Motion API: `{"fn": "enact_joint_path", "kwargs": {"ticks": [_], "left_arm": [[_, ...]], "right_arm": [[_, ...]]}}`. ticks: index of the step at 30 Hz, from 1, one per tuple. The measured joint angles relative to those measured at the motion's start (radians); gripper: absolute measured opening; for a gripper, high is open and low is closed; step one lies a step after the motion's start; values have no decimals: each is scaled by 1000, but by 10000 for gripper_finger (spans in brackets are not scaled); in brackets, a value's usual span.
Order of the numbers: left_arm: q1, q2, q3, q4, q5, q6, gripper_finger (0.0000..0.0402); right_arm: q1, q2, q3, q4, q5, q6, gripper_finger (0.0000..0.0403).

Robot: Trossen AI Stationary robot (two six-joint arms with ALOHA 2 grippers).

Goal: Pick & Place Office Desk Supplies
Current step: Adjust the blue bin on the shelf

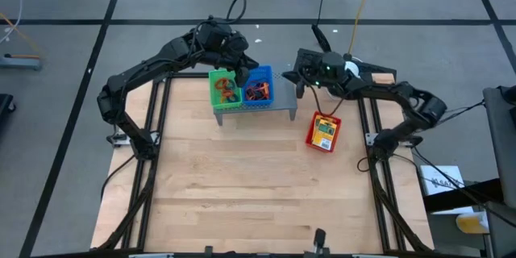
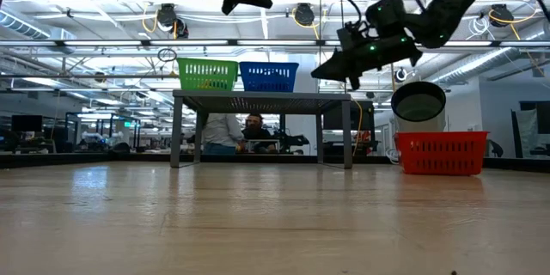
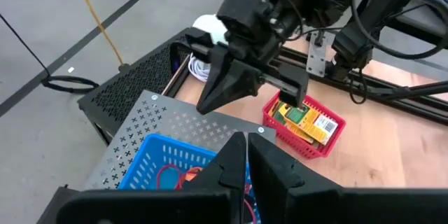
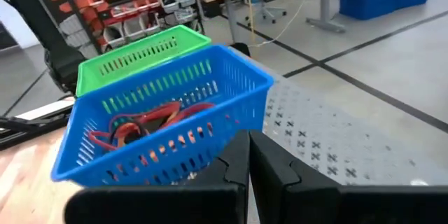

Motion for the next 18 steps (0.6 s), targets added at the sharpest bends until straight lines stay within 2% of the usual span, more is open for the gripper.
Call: {"fn": "enact_joint_path", "kwargs": {"ticks": [6, 18], "left_arm": [[0, 0, 0, -24, 0, 0, 26], [0, 0, 0, -29, 0, 1, 26]], "right_arm": [[0, 56, 32, -2, -17, 2, 0], [-6, 62, 32, 14, -13, 5, 0]]}}
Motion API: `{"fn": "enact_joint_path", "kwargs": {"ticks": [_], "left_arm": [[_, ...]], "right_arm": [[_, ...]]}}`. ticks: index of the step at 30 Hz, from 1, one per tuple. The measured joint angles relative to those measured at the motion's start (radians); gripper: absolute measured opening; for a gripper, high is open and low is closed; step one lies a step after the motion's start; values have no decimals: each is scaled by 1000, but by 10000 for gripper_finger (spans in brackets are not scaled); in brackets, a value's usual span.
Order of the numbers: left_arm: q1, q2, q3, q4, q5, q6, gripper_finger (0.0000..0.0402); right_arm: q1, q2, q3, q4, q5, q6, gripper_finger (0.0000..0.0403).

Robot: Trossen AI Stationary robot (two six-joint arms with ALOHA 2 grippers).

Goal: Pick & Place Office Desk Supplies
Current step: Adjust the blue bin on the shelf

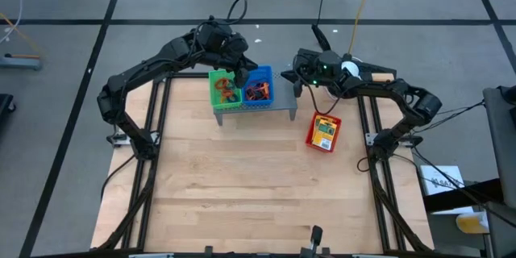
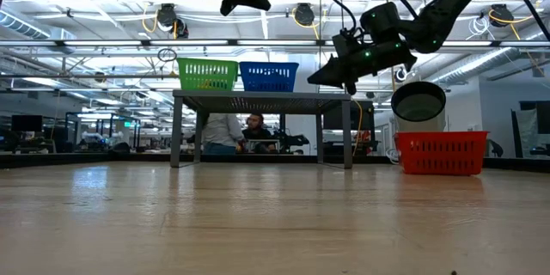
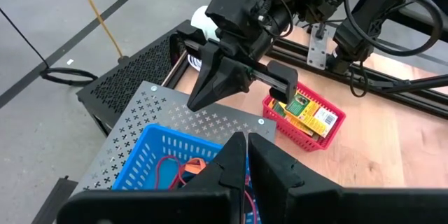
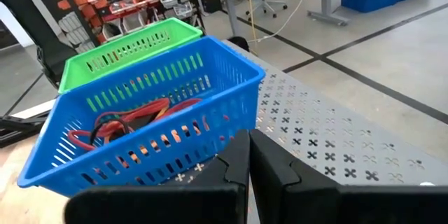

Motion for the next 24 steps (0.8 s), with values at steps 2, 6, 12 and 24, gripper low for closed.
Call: {"fn": "enact_joint_path", "kwargs": {"ticks": [2, 6, 12, 24], "left_arm": [[0, 0, 0, 0, 0, 0, 26], [0, 0, 0, 0, 0, 0, 26], [0, 0, 0, 1, 0, 0, 26], [0, 0, 0, 0, 0, 0, 26]], "right_arm": [[0, 0, 0, 3, 0, 0, 0], [0, 0, 0, 7, -3, 12, 0], [2, 0, 0, 19, 9, 32, 0], [5, 0, 36, -18, 2, 53, 0]]}}
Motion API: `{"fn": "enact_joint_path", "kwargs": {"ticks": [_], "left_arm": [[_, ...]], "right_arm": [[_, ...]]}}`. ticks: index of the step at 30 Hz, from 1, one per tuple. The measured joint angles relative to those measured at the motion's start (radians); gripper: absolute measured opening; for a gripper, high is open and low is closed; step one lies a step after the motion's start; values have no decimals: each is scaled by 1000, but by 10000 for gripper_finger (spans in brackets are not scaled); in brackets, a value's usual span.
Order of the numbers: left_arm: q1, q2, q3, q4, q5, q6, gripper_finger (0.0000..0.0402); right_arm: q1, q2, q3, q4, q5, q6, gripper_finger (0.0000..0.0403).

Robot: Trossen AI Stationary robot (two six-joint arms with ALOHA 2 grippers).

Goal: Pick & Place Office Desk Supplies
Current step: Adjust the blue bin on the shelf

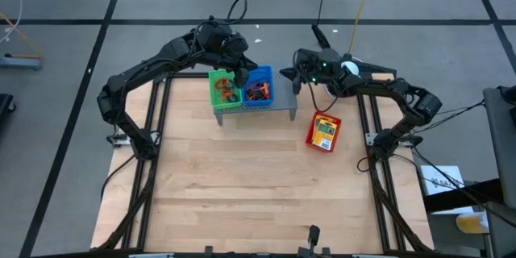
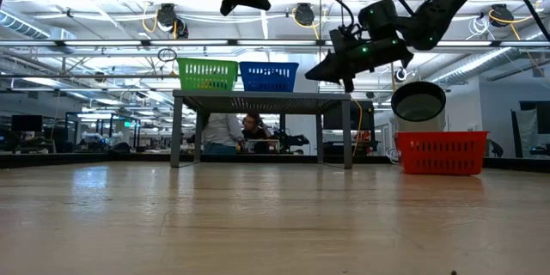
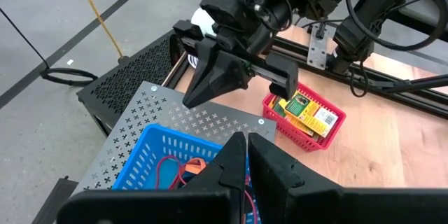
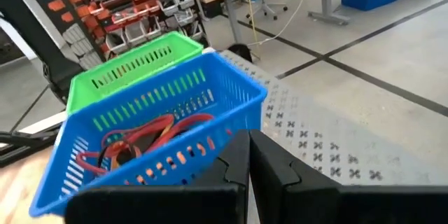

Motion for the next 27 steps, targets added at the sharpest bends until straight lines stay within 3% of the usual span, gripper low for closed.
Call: {"fn": "enact_joint_path", "kwargs": {"ticks": [10, 27], "left_arm": [[0, 0, 0, 0, 0, 1, 26], [0, 0, 0, -20, 0, 0, 26]], "right_arm": [[4, 6, 26, -59, 5, 3, 0], [12, 86, 58, -13, 27, 96, 0]]}}
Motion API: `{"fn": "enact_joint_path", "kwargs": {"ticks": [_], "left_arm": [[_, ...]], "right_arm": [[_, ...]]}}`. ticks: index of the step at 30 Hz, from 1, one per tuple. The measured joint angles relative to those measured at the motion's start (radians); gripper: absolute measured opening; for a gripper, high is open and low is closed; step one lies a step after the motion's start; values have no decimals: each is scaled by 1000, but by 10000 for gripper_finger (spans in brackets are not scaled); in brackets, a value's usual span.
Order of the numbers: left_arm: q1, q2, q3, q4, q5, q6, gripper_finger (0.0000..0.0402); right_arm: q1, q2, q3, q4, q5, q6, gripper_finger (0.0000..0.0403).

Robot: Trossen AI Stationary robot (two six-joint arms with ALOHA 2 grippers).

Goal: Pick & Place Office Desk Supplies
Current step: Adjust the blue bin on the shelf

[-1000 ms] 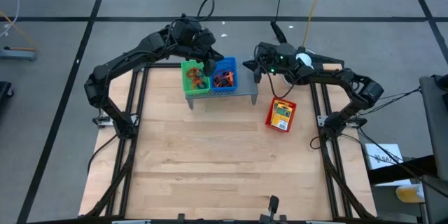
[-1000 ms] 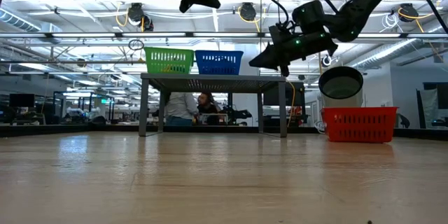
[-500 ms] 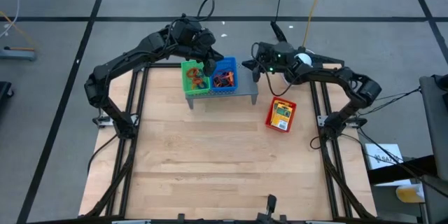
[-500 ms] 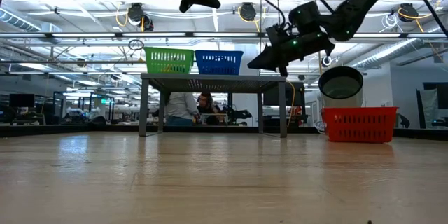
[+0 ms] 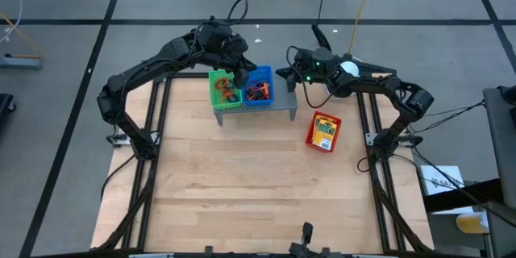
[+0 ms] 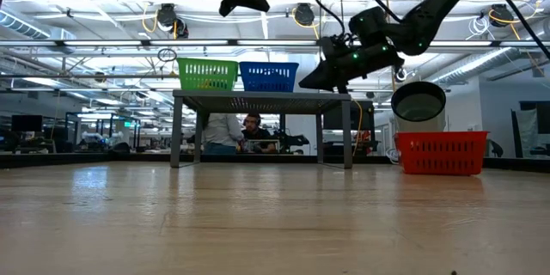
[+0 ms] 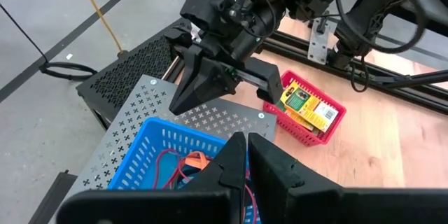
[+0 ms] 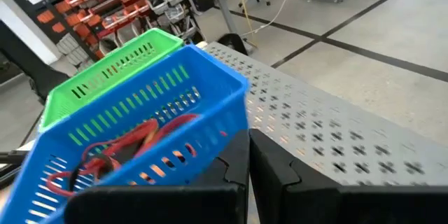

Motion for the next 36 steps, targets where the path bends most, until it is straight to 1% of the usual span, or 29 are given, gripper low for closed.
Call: {"fn": "enact_joint_path", "kwargs": {"ticks": [4, 7, 16, 22, 26, 31, 33, 36], "left_arm": [[0, 0, 0, -1, 0, 5, 26], [0, 0, 0, -2, 0, 5, 26], [0, 0, 0, -27, 0, 7, 26], [0, 0, 0, -26, 0, 8, 26], [0, 0, 0, -26, 0, 8, 26], [0, 0, 0, -26, 0, 8, 26], [0, 0, 0, -26, 0, 8, 26], [0, 0, 0, -26, 0, 8, 26]], "right_arm": [[25, 0, 51, -63, 3, -41, 0], [35, 0, 75, -70, 5, -56, 0], [33, 0, 87, -129, 58, -67, 0], [37, 0, 87, -129, 50, -64, 0], [37, 0, 87, -128, 13, -60, 0], [38, 0, 87, -129, 18, -60, 0], [37, 0, 87, -131, -1, -59, 0], [38, 0, 87, -131, -3, -60, 0]]}}
